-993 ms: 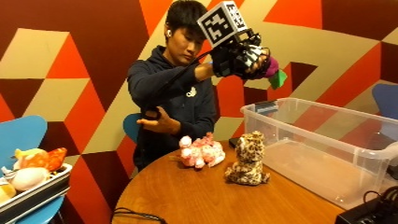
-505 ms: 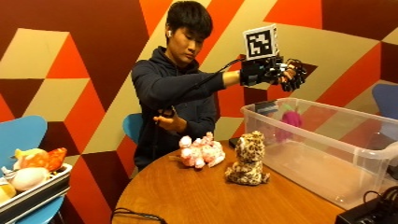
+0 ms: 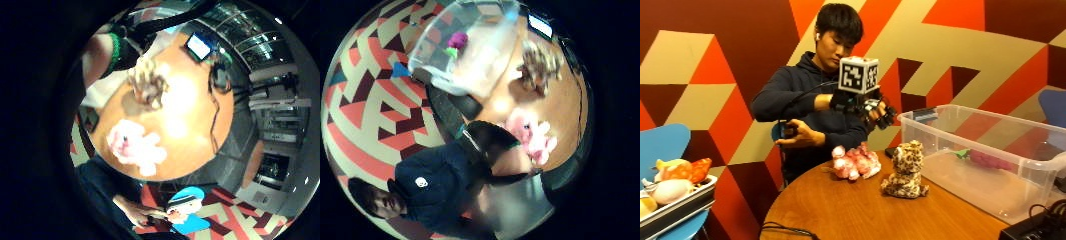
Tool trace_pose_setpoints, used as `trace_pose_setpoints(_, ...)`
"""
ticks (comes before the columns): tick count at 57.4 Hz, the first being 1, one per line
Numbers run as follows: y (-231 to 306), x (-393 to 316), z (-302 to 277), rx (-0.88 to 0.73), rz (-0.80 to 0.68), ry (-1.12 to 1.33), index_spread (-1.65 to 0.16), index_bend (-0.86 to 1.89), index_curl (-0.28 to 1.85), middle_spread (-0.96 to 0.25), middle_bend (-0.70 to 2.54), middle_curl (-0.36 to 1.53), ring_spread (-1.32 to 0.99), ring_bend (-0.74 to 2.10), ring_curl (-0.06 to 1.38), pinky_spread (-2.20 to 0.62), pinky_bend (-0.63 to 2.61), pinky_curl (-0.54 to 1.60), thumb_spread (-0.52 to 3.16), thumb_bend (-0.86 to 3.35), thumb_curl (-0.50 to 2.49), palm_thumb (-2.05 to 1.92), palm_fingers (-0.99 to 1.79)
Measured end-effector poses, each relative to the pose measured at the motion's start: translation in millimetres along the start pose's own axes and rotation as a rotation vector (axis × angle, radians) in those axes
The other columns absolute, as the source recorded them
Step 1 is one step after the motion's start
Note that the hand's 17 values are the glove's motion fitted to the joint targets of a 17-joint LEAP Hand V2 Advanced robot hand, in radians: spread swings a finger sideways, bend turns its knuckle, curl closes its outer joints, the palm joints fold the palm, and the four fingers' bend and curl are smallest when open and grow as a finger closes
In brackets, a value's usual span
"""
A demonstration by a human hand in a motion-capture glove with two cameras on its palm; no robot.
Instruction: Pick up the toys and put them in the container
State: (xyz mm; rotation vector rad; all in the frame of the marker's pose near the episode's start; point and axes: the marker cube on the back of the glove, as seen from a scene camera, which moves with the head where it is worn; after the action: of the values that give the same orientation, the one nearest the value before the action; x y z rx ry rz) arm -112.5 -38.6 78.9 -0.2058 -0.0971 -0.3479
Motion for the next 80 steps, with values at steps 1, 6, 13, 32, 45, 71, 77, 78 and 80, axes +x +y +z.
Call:
trace_pose_setpoints(1, 3, 4, 10, -0.022, 0.002, -0.006, -0.16, 0.16, 0.28, -0.06, 0.47, 0.57, -0.17, 0.89, 0.33, -0.07, 1.03, 0.46, 1.20, -0.02, 0.40, -0.01, -0.11)
trace_pose_setpoints(6, 7, 25, 57, -0.099, 0.068, -0.008, -0.18, 0.13, 0.28, -0.04, 0.37, 0.54, -0.13, 0.82, 0.30, -0.04, 1.03, 0.45, 1.19, -0.03, 0.38, -0.02, -0.16)
trace_pose_setpoints(13, 25, 15, 128, -0.179, 0.036, 0.006, -0.21, 0.08, 0.25, 0.00, 0.28, 0.49, -0.06, 0.74, 0.27, -0.01, 1.05, 0.44, 1.16, -0.03, 0.36, -0.02, -0.18)
trace_pose_setpoints(32, 17, 12, 155, -0.059, -0.031, 0.030, -0.27, 0.07, 0.17, -0.02, 0.43, 0.50, -0.14, 1.17, 0.36, 0.00, 0.94, 0.37, 1.26, 0.03, 0.35, 0.11, 0.23)
trace_pose_setpoints(45, 4, 2, 159, 0.055, -0.115, 0.068, -0.21, 0.10, 0.11, -0.15, 0.80, 0.62, -0.28, 1.55, 0.48, -0.16, 0.85, 0.34, 1.34, 0.13, 0.41, 0.36, 0.57)
trace_pose_setpoints(71, -23, -9, 74, 0.158, -0.127, -0.023, -0.22, 0.42, 0.22, -0.20, 0.93, 0.80, -0.31, 1.51, 0.52, -0.39, 0.90, 0.42, 0.73, 0.20, 0.78, 0.67, 1.09)
trace_pose_setpoints(77, -30, -14, 18, 0.262, -0.256, 0.068, -0.23, 0.46, 0.25, -0.20, 0.93, 0.83, -0.31, 1.50, 0.52, -0.40, 0.90, 0.43, 0.62, 0.20, 0.84, 0.68, 1.09)
trace_pose_setpoints(78, -32, -17, 7, 0.281, -0.272, 0.076, -0.23, 0.47, 0.25, -0.20, 0.93, 0.84, -0.31, 1.50, 0.52, -0.40, 0.90, 0.43, 0.60, 0.20, 0.85, 0.68, 1.09)
trace_pose_setpoints(80, -38, -23, -14, 0.312, -0.212, 0.053, -0.23, 0.47, 0.26, -0.20, 0.93, 0.84, -0.31, 1.50, 0.52, -0.40, 0.90, 0.44, 0.57, 0.20, 0.86, 0.68, 1.09)
